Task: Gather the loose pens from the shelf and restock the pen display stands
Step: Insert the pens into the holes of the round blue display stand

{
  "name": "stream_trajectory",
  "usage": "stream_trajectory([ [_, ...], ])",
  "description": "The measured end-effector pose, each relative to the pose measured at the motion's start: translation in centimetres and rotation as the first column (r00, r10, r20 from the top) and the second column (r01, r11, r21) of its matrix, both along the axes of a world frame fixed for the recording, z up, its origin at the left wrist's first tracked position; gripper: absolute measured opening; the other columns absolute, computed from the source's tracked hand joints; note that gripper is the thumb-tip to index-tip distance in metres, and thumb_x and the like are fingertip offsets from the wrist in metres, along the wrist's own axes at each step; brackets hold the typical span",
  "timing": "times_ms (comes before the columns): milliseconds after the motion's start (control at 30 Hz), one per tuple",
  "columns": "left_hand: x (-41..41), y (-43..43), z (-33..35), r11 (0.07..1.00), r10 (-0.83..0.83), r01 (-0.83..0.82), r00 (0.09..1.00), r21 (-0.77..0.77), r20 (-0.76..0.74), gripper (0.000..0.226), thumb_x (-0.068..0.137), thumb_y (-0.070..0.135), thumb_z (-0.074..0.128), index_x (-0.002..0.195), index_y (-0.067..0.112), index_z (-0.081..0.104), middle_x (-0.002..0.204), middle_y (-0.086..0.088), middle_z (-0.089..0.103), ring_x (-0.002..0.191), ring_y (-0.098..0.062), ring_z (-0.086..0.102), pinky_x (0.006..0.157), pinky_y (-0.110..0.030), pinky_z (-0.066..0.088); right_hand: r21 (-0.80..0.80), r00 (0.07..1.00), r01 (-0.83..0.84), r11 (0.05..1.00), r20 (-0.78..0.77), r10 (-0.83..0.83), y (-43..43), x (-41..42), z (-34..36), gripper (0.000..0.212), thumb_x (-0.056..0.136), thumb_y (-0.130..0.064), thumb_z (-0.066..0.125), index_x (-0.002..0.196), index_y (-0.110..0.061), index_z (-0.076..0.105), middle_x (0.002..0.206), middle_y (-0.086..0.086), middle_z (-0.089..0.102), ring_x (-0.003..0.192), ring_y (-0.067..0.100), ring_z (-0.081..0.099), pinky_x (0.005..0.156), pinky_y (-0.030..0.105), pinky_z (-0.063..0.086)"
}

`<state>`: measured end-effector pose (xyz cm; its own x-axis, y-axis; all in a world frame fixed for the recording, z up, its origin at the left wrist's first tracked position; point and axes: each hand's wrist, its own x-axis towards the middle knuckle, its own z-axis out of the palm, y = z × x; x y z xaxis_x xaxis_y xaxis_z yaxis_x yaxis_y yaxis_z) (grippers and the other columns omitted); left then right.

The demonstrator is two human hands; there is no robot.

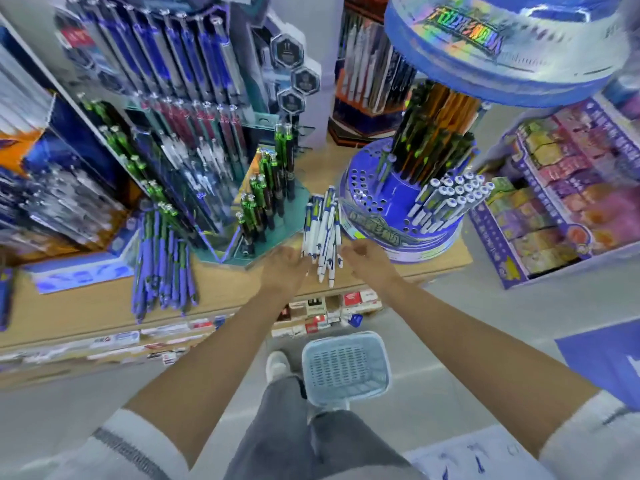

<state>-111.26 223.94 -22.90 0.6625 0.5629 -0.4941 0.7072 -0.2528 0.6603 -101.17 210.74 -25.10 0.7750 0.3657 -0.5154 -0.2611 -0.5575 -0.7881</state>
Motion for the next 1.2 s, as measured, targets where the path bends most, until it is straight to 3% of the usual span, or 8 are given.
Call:
stream_trajectory([
  [167, 2.5, 0.2, -0.8, 0.982, 0.076, -0.078, 0.997, -0.173, -0.016, 0.038, 0.096, 0.033, 0.052, 0.117, 0.003, 0.057, 0.103, -0.01, 0.059, 0.093, -0.024, 0.056, 0.076, -0.031, 0.038, -0.076, 1.0, 0.004, 0.997, -0.022, -0.006, 2.9, 1.3, -1.0, 0.049, 0.084, -0.054, 0.065, 0.103, -0.01, 0.057, 0.093, 0.005, 0.056, 0.087, 0.024, 0.056, 0.087, 0.042, 0.05],
  [267, 3.3, 0.0, -1.5, 0.963, 0.136, -0.137, 0.99, -0.23, -0.024, 0.039, 0.095, 0.031, 0.056, 0.117, -0.002, 0.058, 0.086, -0.006, 0.057, 0.076, -0.019, 0.053, 0.071, -0.031, 0.039, -0.158, 0.999, -0.028, 0.987, 0.032, 0.034, 4.1, 1.6, -1.4, 0.044, 0.085, -0.051, 0.066, 0.082, -0.008, 0.057, 0.079, 0.008, 0.056, 0.075, 0.025, 0.054, 0.07, 0.036, 0.043],
  [433, 3.9, 0.2, -1.8, 0.982, 0.079, -0.085, 0.996, -0.171, -0.038, 0.037, 0.094, 0.031, 0.055, 0.122, 0.007, 0.06, 0.115, -0.02, 0.065, 0.104, -0.034, 0.062, 0.086, -0.041, 0.05, -0.239, 0.992, -0.025, 0.971, 0.118, 0.055, 5.0, 1.8, -1.4, 0.044, 0.083, -0.031, 0.073, 0.053, -0.017, 0.044, 0.051, -0.001, 0.042, 0.049, 0.014, 0.041, 0.048, 0.029, 0.029],
  [533, 4.1, 0.3, -1.4, 0.985, 0.071, -0.065, 0.997, -0.16, 0.032, 0.025, 0.092, 0.022, 0.057, 0.112, 0.011, 0.067, 0.104, -0.016, 0.069, 0.098, -0.034, 0.064, 0.08, -0.039, 0.051, -0.198, 0.994, -0.006, 0.98, 0.109, 0.028, 5.1, 1.7, -1.5, 0.028, 0.08, -0.028, 0.073, 0.071, -0.002, 0.066, 0.065, 0.008, 0.06, 0.061, 0.019, 0.054, 0.059, 0.03, 0.04],
  [700, 4.5, 0.8, -0.8, 0.95, 0.128, -0.114, 0.991, -0.291, 0.03, 0.022, 0.091, 0.027, 0.052, 0.096, 0.01, 0.066, 0.083, -0.007, 0.061, 0.077, -0.026, 0.057, 0.071, -0.033, 0.045, -0.116, 0.999, 0.03, 0.993, 0.039, -0.025, 4.5, 2.0, -1.8, 0.018, 0.084, -0.025, 0.066, 0.087, -0.01, 0.057, 0.073, 0.005, 0.057, 0.069, 0.022, 0.054, 0.071, 0.04, 0.049],
  [800, 4.8, 0.8, -1.3, 0.919, 0.178, -0.159, 0.984, -0.362, 0.021, 0.017, 0.09, 0.025, 0.046, 0.078, 0.014, 0.052, 0.073, -0.007, 0.052, 0.067, -0.025, 0.048, 0.067, -0.036, 0.038, -0.081, 1.0, 0.015, 0.997, 0.011, -0.014, 4.5, 2.2, -1.6, 0.016, 0.085, -0.023, 0.065, 0.077, -0.015, 0.053, 0.064, -0.001, 0.053, 0.06, 0.017, 0.05, 0.067, 0.037, 0.044],
  [967, 4.8, 0.6, -2.0, 0.943, 0.168, -0.162, 0.986, -0.291, -0.005, 0.051, 0.096, 0.046, 0.041, 0.124, 0.003, 0.043, 0.114, -0.024, 0.059, 0.104, -0.039, 0.059, 0.09, -0.044, 0.05, -0.032, 0.999, 0.018, 0.999, -0.047, -0.02, 4.4, 2.1, -1.2, 0.017, 0.084, -0.022, 0.062, 0.079, -0.012, 0.05, 0.071, 0.009, 0.051, 0.065, 0.022, 0.048, 0.065, 0.035, 0.041],
  [1200, 4.2, 1.0, -2.2, 0.977, 0.103, -0.091, 0.993, -0.193, 0.052, 0.05, 0.098, 0.042, 0.044, 0.117, -0.004, 0.045, 0.113, -0.028, 0.059, 0.106, -0.043, 0.058, 0.088, -0.045, 0.047, 0.034, 0.999, -0.015, 0.999, -0.042, 0.016, 3.7, 2.1, -0.8, 0.04, 0.084, -0.033, 0.068, 0.104, 0.002, 0.062, 0.079, 0.012, 0.058, 0.069, 0.022, 0.053, 0.063, 0.036, 0.042],
])
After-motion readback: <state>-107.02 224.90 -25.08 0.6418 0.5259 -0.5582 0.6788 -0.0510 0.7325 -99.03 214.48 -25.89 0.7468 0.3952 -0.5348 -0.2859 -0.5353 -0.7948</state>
